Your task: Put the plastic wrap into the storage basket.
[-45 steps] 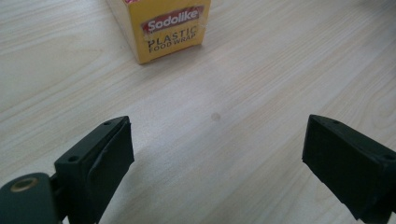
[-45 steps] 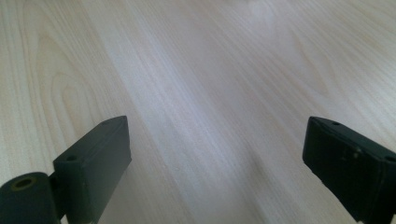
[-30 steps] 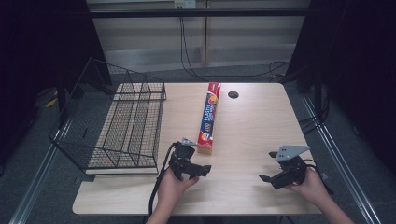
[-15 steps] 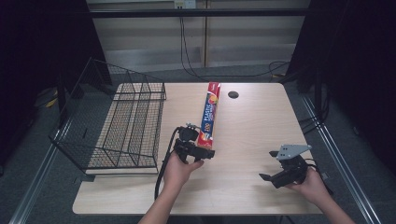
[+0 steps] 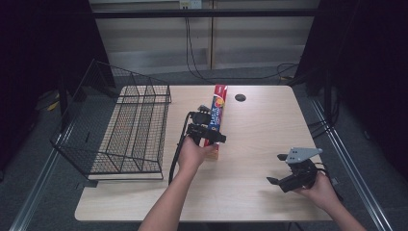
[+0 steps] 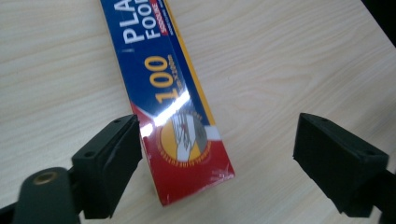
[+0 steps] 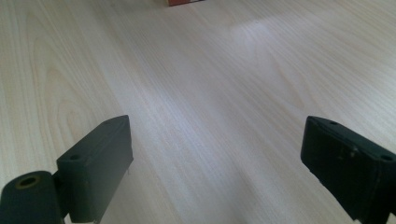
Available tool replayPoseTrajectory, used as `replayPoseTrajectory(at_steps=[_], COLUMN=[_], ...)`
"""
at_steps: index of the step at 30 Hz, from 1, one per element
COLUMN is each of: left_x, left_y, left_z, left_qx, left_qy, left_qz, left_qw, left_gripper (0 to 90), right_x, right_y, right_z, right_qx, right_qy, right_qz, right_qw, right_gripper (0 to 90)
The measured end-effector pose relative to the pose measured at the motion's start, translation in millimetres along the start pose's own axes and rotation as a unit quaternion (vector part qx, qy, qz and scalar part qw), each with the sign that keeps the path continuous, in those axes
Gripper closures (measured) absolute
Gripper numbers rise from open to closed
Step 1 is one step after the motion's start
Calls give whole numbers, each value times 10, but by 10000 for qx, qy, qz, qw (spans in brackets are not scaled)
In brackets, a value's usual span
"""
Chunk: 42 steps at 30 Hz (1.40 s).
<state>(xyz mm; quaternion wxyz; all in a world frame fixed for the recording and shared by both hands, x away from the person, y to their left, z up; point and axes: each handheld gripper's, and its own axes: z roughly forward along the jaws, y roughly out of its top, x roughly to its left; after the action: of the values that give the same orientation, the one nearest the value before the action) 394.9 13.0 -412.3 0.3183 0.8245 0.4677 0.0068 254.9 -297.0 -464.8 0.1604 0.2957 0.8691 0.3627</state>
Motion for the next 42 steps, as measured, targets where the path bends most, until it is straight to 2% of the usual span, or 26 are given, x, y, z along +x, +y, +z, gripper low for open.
replayPoseTrajectory(at_steps=[1,2,6,7,8,12,15,20,22,25,28,29,30,33,35,39,42], left_x=[0,-2,38,51,54,56,64,96,116,154,168,162,168,192,197,218,232], left_y=[0,41,99,142,162,228,280,357,377,410,425,439,454,485,497,507,506], left_z=[0,20,55,83,104,125,156,249,287,385,422,452,464,501,528,605,643], left_qx=[0,-53,-74,-9,-25,28,84,112,117,162,202,193,218,189,199,237,257], left_qy=[0,155,105,201,195,254,254,433,404,528,535,633,713,687,715,766,800], left_qz=[0,33,-179,-188,-243,-238,-226,-298,-360,-428,-425,-436,-356,-519,-459,-568,-540], left_qw=[10000,9999,9998,9996,9995,9994,9994,9986,9985,9976,9975,9969,9966,9961,9962,9952,9950], left_gripper=[157,157,163,163,163,170,182,187,204,216,215,219,224,220,235,245,246], right_x=[0,3,1,0,1,-3,-5,-5,-2,4,-1,-1,-2,-1,1,-6,-10], right_y=[0,0,3,3,4,4,5,8,9,15,15,14,14,15,15,17,17], right_z=[0,0,2,1,0,-5,-9,-10,-10,-6,0,-1,-4,-5,0,6,0], right_qx=[0,4,-18,-13,-20,-35,-65,-51,-36,-59,-53,-50,-53,-72,-68,-74,-80], right_qy=[0,33,24,43,36,22,30,50,42,49,79,64,57,65,74,75,71], right_qz=[0,-28,-32,-29,-16,-60,-3,-15,-23,-69,-65,-68,-63,-49,-79,-44,-52], right_qw=[10000,10000,10000,10000,10000,10000,10000,10000,10000,9999,9999,9999,10000,9999,9999,9999,9999], right_gripper=[90,92,92,92,92,92,93,96,96,96,96,96,96,96,96,96,96])
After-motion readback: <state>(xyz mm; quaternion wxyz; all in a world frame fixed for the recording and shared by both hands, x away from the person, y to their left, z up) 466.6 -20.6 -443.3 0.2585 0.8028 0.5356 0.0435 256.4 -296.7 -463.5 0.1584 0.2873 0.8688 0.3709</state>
